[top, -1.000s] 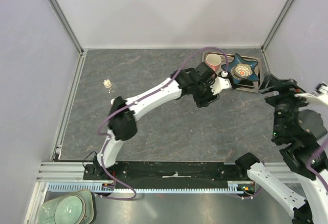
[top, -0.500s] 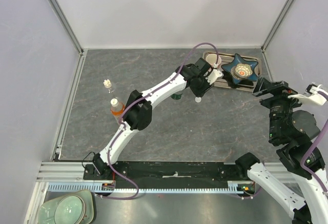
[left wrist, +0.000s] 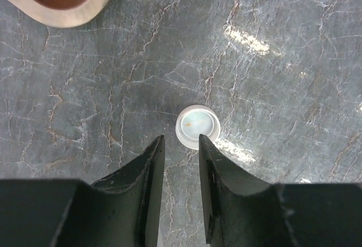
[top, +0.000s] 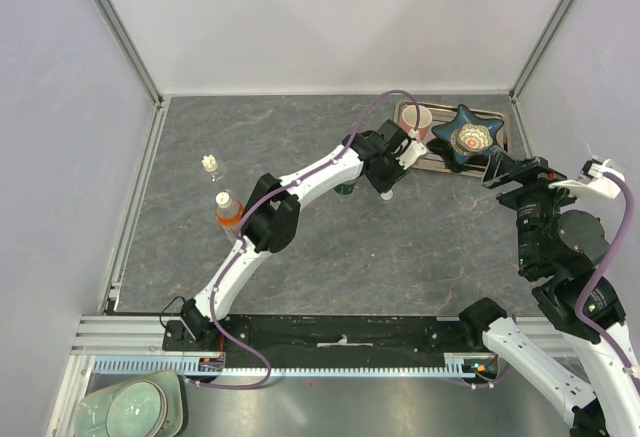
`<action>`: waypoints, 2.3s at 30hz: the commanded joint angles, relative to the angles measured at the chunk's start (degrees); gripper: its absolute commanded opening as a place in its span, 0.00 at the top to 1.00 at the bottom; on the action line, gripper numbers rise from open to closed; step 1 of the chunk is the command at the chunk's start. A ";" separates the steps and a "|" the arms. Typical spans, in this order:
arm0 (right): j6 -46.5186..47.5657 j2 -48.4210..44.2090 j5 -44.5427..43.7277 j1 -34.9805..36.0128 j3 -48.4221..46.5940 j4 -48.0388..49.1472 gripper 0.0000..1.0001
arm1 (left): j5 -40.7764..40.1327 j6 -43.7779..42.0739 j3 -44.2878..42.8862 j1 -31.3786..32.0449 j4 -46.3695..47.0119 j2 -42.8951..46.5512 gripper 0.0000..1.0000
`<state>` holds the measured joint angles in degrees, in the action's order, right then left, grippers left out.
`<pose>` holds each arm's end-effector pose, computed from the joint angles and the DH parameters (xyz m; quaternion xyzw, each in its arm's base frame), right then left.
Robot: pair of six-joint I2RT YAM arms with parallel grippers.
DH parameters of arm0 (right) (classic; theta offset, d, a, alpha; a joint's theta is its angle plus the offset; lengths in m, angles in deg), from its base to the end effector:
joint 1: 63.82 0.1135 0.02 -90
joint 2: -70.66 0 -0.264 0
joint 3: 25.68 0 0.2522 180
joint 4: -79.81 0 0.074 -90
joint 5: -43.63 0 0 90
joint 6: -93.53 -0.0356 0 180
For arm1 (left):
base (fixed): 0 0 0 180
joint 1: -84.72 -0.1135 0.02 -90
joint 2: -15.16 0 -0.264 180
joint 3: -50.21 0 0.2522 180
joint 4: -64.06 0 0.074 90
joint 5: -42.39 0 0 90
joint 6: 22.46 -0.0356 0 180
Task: Screw on the bottle caps
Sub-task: Pick up the bottle cap from the center of the board.
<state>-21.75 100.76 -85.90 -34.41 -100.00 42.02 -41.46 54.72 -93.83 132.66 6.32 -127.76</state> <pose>0.0749 0.0162 0.4331 0.2294 0.6358 0.1222 0.7268 0.3609 -0.4057 0.1863 0.4970 0.8174 -0.1355 0.2579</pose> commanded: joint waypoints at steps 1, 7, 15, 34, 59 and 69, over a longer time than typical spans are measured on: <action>0.32 0.83 1.21 -0.05 0.44 1.53 0.21 | -0.96 1.22 -0.06 0.13 3.38 -1.23 0.64; 0.32 0.92 2.00 0.03 0.96 1.80 0.21 | -0.70 0.87 1.96 0.22 6.01 -1.67 0.64; 0.84 1.44 2.35 0.03 1.14 2.15 0.21 | -0.71 -0.10 3.63 0.22 7.95 -2.55 0.64; 0.40 1.79 3.14 0.03 0.88 1.80 0.22 | 20.82 0.07 21.29 3.73 6.02 10.19 0.98; 17.03 14.80 81.25 0.03 -5.72 36.67 0.02 | 64.33 66.52 51.96 -21.58 57.96 67.32 0.98; 18.06 19.90 81.38 2.66 -3.08 41.36 0.10 | 59.77 73.64 52.85 -19.82 64.03 70.23 0.98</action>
<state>-5.92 119.65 -4.61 -33.54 -103.69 81.21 18.69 122.06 -39.97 112.33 63.30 -59.89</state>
